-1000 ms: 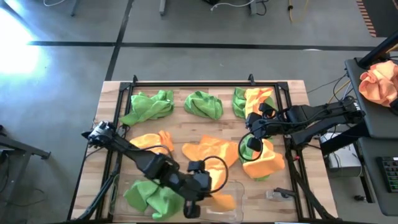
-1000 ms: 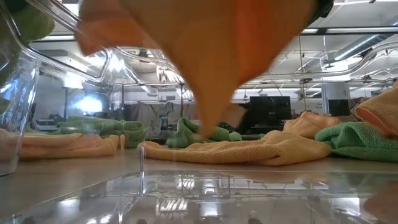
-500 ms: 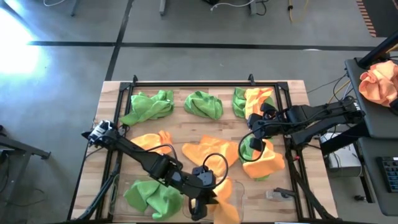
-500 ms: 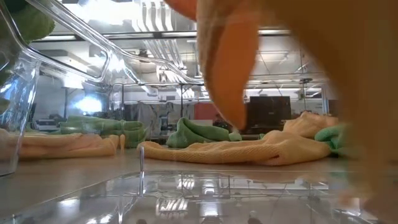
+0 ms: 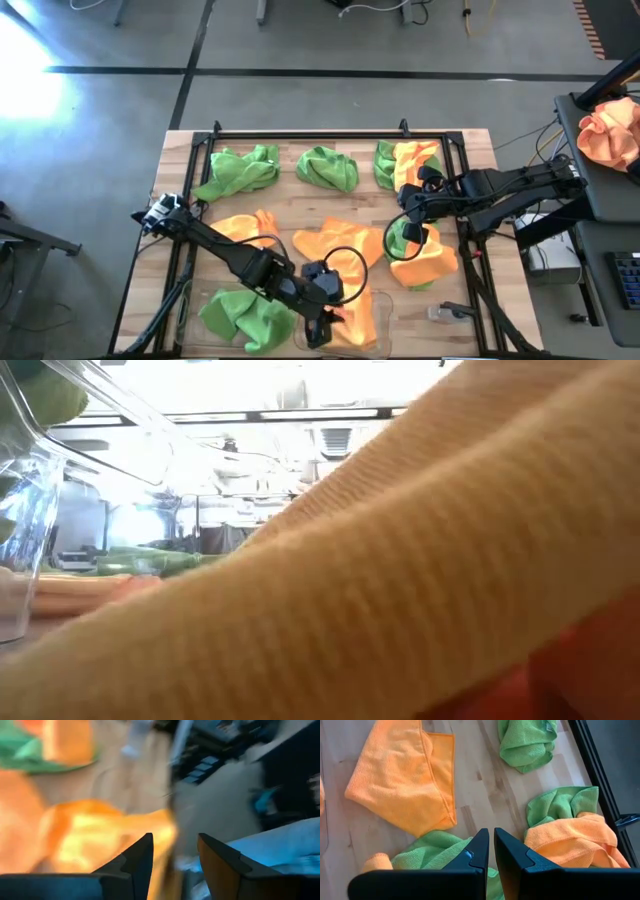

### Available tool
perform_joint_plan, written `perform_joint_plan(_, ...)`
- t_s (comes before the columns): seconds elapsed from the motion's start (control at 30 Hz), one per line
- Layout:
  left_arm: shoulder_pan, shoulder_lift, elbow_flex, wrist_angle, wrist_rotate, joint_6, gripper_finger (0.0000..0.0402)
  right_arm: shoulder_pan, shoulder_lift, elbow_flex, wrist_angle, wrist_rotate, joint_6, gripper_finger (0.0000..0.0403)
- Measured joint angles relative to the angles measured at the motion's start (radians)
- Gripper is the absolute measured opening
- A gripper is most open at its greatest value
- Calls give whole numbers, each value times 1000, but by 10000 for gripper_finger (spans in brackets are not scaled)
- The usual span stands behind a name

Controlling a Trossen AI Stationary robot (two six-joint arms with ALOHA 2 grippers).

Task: Sort microfiber towel by color & place in baskets
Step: Put the orange towel into the right transparent bin

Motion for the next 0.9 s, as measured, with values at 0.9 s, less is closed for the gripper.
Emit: perform_joint_plan(0.9, 228, 5, -287, 42, -161, 217, 139, 0, 0, 0, 10, 0, -96, 22)
